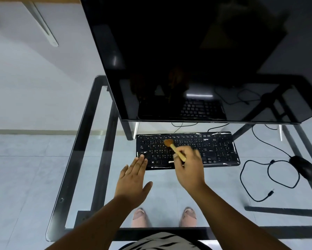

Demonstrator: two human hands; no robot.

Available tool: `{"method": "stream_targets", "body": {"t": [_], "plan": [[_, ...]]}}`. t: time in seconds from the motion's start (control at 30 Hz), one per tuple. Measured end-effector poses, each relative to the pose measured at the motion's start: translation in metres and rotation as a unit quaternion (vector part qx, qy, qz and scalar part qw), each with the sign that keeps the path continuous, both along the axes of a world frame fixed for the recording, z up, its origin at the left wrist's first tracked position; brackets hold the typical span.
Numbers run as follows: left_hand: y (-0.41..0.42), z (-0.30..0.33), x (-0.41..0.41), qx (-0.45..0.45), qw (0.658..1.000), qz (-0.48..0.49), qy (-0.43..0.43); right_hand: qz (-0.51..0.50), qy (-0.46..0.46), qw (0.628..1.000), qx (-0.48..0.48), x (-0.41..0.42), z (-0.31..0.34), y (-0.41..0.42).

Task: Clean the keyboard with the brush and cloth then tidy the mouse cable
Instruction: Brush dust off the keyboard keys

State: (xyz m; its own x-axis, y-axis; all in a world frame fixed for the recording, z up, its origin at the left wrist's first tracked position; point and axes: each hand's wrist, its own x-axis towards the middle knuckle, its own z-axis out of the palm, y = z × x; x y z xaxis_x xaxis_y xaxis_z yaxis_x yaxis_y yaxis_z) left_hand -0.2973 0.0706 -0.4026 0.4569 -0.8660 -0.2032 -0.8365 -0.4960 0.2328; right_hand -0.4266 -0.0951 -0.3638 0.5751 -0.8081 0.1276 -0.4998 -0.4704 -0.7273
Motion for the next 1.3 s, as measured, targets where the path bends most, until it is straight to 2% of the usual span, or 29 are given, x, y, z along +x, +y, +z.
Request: {"method": "stream_targets", "body": {"t": [0.1,0.13,0.2,0.27,0.37,0.43,0.5,0.57,0.6,0.7,0.73,0.83,0.87,0.93,1.0,1.1,1.17,1.23,1.3], "plan": [[-0.001,0.004,0.0,0.022,1.0,-0.004,-0.013,0.101,0.016,0.994,0.042,-0.003,0.001,0.001],[-0.002,0.006,-0.001,0.026,0.999,-0.003,-0.02,0.093,0.024,0.995,0.022,-0.005,0.002,0.001],[-0.004,0.006,-0.003,0.031,0.999,0.002,-0.027,0.015,0.018,0.999,-0.027,-0.009,0.002,-0.004],[-0.005,0.004,-0.006,0.029,0.999,0.01,-0.025,-0.037,0.007,0.999,-0.033,-0.012,0.004,-0.008],[-0.008,0.003,-0.01,0.014,0.999,0.019,-0.028,0.062,0.0,0.998,0.026,-0.017,0.005,-0.01],[-0.011,0.003,-0.013,0.015,1.0,0.013,-0.023,0.096,0.02,0.995,0.02,-0.021,0.003,-0.011],[-0.014,0.002,-0.015,0.013,1.0,0.013,-0.019,0.017,0.02,0.999,-0.018,-0.026,0.002,-0.016],[-0.018,0.004,-0.018,-0.001,1.0,0.018,-0.015,-0.063,0.011,0.998,-0.008,-0.03,0.002,-0.022],[-0.021,0.004,-0.02,0.001,1.0,0.015,-0.012,-0.055,0.002,0.998,0.007,-0.033,0.003,-0.026],[-0.03,0.005,-0.023,-0.005,1.0,0.003,-0.009,0.055,0.007,0.997,0.048,-0.039,0.003,-0.029],[-0.033,0.007,-0.025,-0.006,1.0,0.002,-0.007,0.052,0.021,0.998,0.038,-0.041,0.002,-0.03],[-0.043,0.01,-0.03,0.003,1.0,0.001,-0.001,-0.063,0.019,0.998,0.008,-0.047,0.0,-0.038],[-0.045,0.01,-0.031,0.013,1.0,-0.002,0.0,-0.071,0.006,0.997,0.019,-0.048,-0.001,-0.04],[-0.048,0.008,-0.033,0.021,1.0,-0.002,0.004,-0.013,-0.02,0.998,0.06,-0.051,-0.003,-0.042],[-0.049,0.006,-0.035,0.021,1.0,0.005,0.007,0.041,0.001,0.997,0.064,-0.055,-0.005,-0.043],[-0.052,0.005,-0.039,0.021,1.0,0.016,0.005,-0.037,0.026,0.999,0.022,-0.06,-0.006,-0.05],[-0.054,0.007,-0.041,0.018,1.0,0.022,0.004,-0.074,-0.006,0.997,0.021,-0.06,-0.004,-0.052],[-0.055,0.007,-0.043,0.021,0.999,0.027,-0.001,-0.014,-0.028,0.998,0.046,-0.057,-0.002,-0.054],[-0.057,0.006,-0.044,0.016,0.999,0.029,-0.005,0.061,0.002,0.996,0.06,-0.054,-0.002,-0.053]]}}
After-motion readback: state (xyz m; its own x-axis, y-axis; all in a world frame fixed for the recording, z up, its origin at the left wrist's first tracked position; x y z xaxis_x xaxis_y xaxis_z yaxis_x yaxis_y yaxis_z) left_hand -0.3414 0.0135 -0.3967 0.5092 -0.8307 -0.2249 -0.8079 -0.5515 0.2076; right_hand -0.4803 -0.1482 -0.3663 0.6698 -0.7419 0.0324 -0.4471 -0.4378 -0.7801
